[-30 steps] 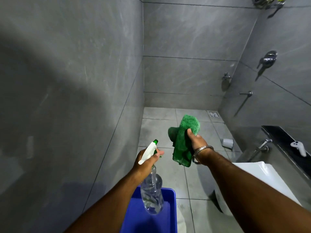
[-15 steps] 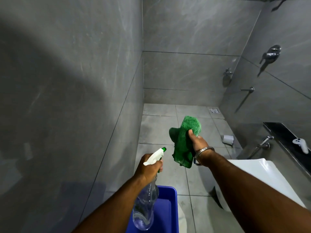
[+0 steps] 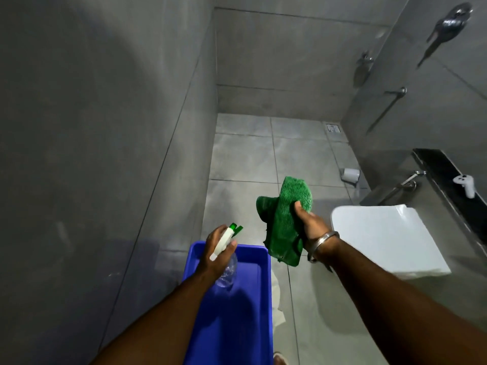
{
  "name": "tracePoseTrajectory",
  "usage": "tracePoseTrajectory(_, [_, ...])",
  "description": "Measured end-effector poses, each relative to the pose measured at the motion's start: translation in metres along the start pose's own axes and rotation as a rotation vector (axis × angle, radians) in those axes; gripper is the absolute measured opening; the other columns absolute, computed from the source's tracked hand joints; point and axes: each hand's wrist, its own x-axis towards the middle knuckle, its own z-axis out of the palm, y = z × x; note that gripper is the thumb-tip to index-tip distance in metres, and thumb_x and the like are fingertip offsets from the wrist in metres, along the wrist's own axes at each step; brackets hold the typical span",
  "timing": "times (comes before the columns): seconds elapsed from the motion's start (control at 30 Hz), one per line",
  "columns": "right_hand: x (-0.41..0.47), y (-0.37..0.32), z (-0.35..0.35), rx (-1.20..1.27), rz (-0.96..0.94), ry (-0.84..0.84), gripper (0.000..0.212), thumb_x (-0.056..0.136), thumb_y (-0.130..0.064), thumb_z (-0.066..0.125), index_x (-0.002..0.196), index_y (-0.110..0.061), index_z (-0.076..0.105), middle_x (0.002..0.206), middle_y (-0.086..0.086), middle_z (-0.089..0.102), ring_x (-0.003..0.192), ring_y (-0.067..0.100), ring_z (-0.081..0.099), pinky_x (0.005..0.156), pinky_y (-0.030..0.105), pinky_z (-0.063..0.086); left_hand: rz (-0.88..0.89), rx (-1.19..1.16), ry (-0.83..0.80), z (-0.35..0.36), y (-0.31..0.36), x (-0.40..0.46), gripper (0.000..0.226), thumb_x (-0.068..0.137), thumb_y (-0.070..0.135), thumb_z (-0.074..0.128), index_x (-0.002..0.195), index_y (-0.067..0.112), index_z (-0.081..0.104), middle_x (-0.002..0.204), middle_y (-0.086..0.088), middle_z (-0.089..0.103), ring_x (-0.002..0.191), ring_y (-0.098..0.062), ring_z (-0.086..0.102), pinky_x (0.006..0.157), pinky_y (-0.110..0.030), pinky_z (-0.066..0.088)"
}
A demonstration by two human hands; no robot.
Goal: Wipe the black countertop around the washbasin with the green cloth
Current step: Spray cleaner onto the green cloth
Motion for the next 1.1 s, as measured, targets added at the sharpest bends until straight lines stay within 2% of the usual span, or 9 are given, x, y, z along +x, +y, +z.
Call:
tracePoseTrajectory(0.13, [-0.004,0.022,-0.011,-0.036,0.09,0.003,0.053,0.093,-0.042,0.051,0.118,0.003,0.06,0.116,0.03,0.065,0.11,0.044,0.062,0.099,0.055,0.047,-0.012,-0.045,0.064,-0.005,-0.021,-0.008,0.042,0.095,0.017,0.064,0.133,0.022,0.048,0.117,-0.008,0.061,0.1,-0.022,0.062,0.074,-0.016,0.053])
tracePoseTrajectory(0.3, [-0.021,0.034,-0.021,-0.23,0.282,-0.159,0.038,0.085,-0.028,0.065,0.107,0.002,0.066,0.108,0.028,0.069,0.1,0.042,0.067,0.091,0.049,0.054,-0.341,0.244,0.058,-0.026,-0.028,-0.017,0.087,0.071,0.044,0.085,0.138,0.009,0.043,0.122,-0.009,0.055,0.111,-0.027,0.06,0.085,-0.03,0.045])
tracePoseTrajectory(0.37, [-0.029,0.042,-0.019,-0.46,0.318,-0.296,0.03,0.082,-0.011,0.067,0.108,0.003,0.066,0.108,0.03,0.068,0.098,0.043,0.067,0.094,0.054,0.052,-0.477,0.434,-0.077,-0.041,-0.027,-0.042,0.04,0.074,0.042,0.085,0.1,0.02,0.063,0.094,-0.002,0.064,0.089,-0.021,0.064,0.079,-0.028,0.052])
tracePoseTrajectory(0.43, [-0.037,0.054,-0.01,-0.664,0.35,-0.413,0.027,0.081,0.003,0.062,0.107,0.004,0.065,0.107,0.031,0.067,0.097,0.043,0.067,0.094,0.057,0.05,-0.387,0.505,-0.124,-0.054,-0.024,-0.066,0.029,0.077,0.04,0.082,0.075,0.027,0.057,0.078,0.005,0.063,0.078,-0.013,0.059,0.069,-0.02,0.048])
tracePoseTrajectory(0.57, [-0.065,0.083,0.04,-1.018,0.407,-0.809,0.035,0.081,0.008,0.059,0.116,0.005,0.061,0.119,0.031,0.062,0.107,0.045,0.061,0.098,0.053,0.048,-0.025,0.33,-0.181,-0.076,0.002,-0.128,0.082,0.068,0.037,0.086,0.138,0.031,0.045,0.136,0.025,0.049,0.119,0.019,0.047,0.095,-0.005,0.038])
tracePoseTrajectory(0.7, [-0.111,0.116,0.122,-1.358,0.335,-1.195,0.036,0.083,0.004,0.059,0.119,0.007,0.059,0.12,0.029,0.062,0.102,0.036,0.061,0.09,0.038,0.052,-0.141,0.575,-0.401,-0.116,0.011,-0.193,0.117,0.069,0.009,0.087,0.158,0.011,0.011,0.149,0.0,0.045,0.136,-0.012,0.044,0.115,-0.026,0.036])
tracePoseTrajectory(0.83, [-0.16,0.154,0.2,-1.498,0.286,-1.403,0.037,0.085,0.0,0.061,0.122,0.002,0.057,0.11,0.019,0.063,0.095,0.031,0.061,0.092,0.043,0.049,-0.301,0.832,-0.438,-0.185,0.011,-0.277,0.059,0.075,0.019,0.084,0.129,0.016,0.061,0.118,-0.007,0.068,0.103,-0.018,0.064,0.088,-0.03,0.051])
tracePoseTrajectory(0.93, [-0.193,0.184,0.254,-1.533,0.112,-1.419,0.043,0.081,-0.008,0.071,0.122,-0.005,0.059,0.12,0.019,0.065,0.109,0.032,0.063,0.094,0.041,0.052,-0.383,0.948,-0.324,-0.252,0.001,-0.339,0.02,0.08,0.024,0.077,0.096,0.012,0.071,0.078,-0.001,0.069,0.062,-0.001,0.061,0.062,-0.022,0.045])
tracePoseTrajectory(1.1, [-0.243,0.242,0.365,-1.371,-0.188,-1.315,0.055,0.078,0.001,0.064,0.131,-0.008,0.051,0.12,0.017,0.064,0.111,0.03,0.061,0.092,0.039,0.052,-0.393,1.111,0.111,-0.39,-0.013,-0.403,0.027,0.085,0.037,0.067,0.107,0.021,0.072,0.106,-0.007,0.073,0.1,-0.026,0.068,0.083,-0.034,0.054])
